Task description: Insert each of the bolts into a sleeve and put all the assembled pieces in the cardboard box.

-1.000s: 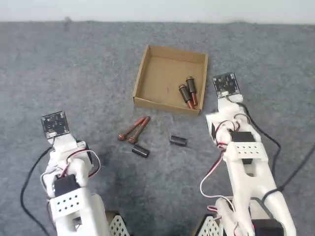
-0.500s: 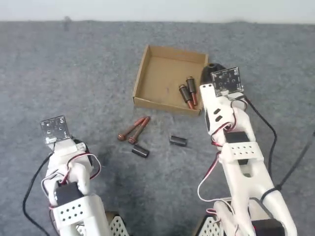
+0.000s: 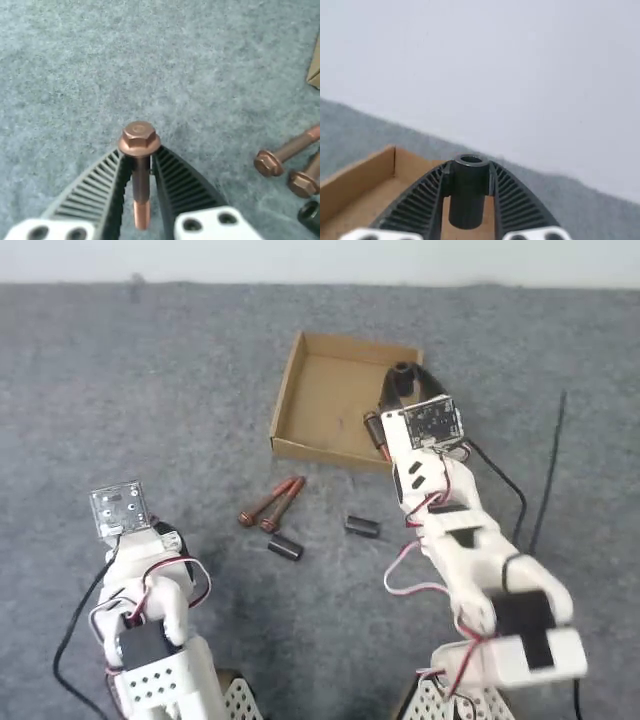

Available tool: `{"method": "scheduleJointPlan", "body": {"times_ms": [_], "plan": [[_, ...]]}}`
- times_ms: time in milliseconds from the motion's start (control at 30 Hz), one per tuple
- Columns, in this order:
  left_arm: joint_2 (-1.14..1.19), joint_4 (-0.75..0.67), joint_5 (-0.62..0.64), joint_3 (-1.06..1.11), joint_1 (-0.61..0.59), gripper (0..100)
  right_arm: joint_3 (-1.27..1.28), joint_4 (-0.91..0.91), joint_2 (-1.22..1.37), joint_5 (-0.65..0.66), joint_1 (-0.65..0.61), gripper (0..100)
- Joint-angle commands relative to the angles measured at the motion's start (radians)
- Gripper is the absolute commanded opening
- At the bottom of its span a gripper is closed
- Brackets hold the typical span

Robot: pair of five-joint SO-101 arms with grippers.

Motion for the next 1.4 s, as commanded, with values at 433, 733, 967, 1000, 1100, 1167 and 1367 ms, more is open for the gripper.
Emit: {"method": "scheduleJointPlan", "body": {"times_ms": [433, 733, 967, 1000, 1100, 1167, 1367], "plan": [[-0.031, -0.002, -0.011, -0.015, 0.008, 1, -0.17, -0.722, 0.443, 0.006, -0.107, 1.0], [-0.031, -0.002, -0.011, -0.015, 0.008, 1, 0.017, -0.839, 0.47, -0.006, -0.13, 1.0], [-0.031, -0.002, -0.011, -0.015, 0.008, 1, 0.158, -0.843, 0.394, -0.126, -0.131, 1.1], [-0.031, -0.002, -0.011, -0.015, 0.008, 1, 0.186, -0.843, 0.372, -0.15, -0.136, 1.1], [-0.031, -0.002, -0.011, -0.016, 0.008, 1, 0.27, -0.842, 0.315, -0.201, -0.162, 3.2], [-0.031, -0.002, -0.011, -0.016, 0.008, 1, 0.322, -0.842, 0.289, -0.206, -0.191, 8.1], [-0.031, -0.002, -0.011, -0.016, 0.008, 1, 0.413, -0.843, 0.26, -0.207, -0.242, 5.3]]}}
